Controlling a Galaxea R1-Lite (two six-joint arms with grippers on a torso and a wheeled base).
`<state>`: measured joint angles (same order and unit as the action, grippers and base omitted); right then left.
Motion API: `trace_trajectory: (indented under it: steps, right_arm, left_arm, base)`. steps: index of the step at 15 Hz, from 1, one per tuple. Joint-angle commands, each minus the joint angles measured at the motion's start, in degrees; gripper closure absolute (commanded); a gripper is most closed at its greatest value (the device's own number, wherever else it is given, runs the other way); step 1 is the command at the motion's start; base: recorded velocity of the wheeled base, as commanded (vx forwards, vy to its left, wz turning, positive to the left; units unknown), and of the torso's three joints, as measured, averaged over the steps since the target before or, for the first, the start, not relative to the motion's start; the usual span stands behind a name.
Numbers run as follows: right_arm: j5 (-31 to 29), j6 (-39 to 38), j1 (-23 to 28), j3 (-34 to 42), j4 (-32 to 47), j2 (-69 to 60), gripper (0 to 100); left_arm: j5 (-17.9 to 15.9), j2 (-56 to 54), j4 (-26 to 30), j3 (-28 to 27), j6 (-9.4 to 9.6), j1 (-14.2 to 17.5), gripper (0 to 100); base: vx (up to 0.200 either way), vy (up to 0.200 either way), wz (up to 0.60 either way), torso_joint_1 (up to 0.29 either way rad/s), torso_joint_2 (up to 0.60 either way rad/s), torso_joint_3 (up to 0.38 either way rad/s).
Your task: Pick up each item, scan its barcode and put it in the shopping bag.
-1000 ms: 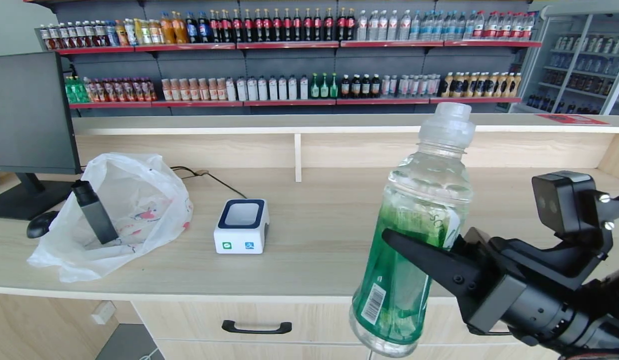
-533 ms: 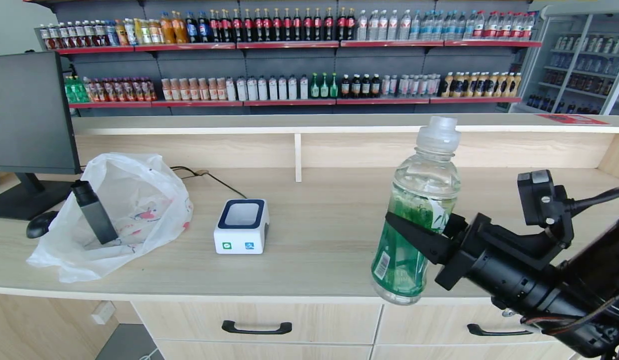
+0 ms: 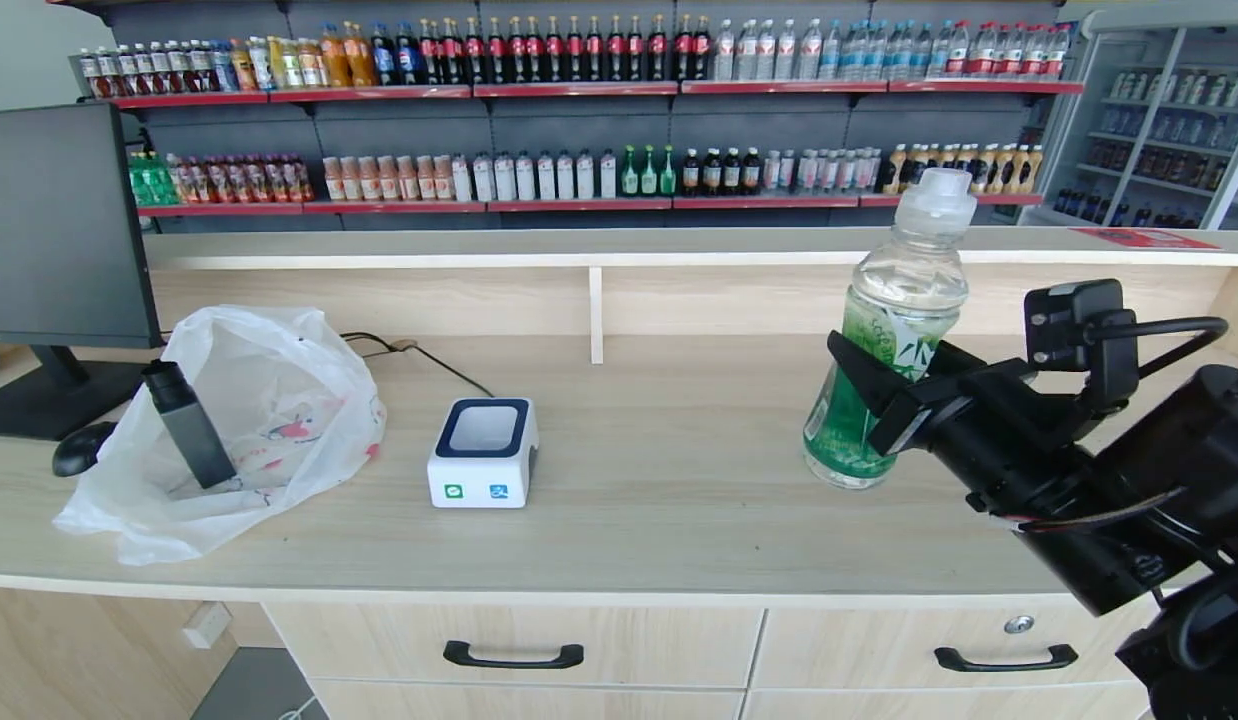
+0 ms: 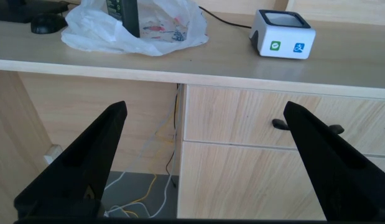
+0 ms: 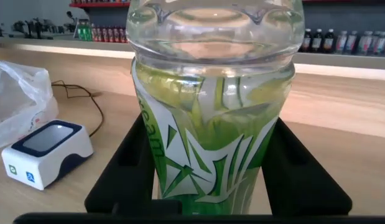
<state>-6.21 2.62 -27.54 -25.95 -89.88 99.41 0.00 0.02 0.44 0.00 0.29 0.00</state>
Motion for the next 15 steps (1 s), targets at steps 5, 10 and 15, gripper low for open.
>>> trace_trajectory:
  steps: [5,10,15]
  right_arm:
    - [-0.04,-0.07,0.03,-0.85,-0.12,0.25,100]
    - [-0.04,-0.07,-2.08,-0.50,-0.12,0.17,100]
    - [-0.04,-0.07,-2.78,-0.41,-0.12,0.25,100]
  left_arm:
    - [0.00,-0.02,0.00,0.00,-0.12,0.09,0]
    - [0.09,0.06,-0.09,0.00,-0.64,0.09,0]
    - [0.00,-0.02,-0.18,0.00,-0.73,0.09,0]
  base:
    - [0.000,0.200,0.00,-0.001,0.00,0.001]
    - [0.000,0.200,0.00,0.006,0.00,0.006]
    - [0.000,0.200,0.00,0.002,0.00,0.001]
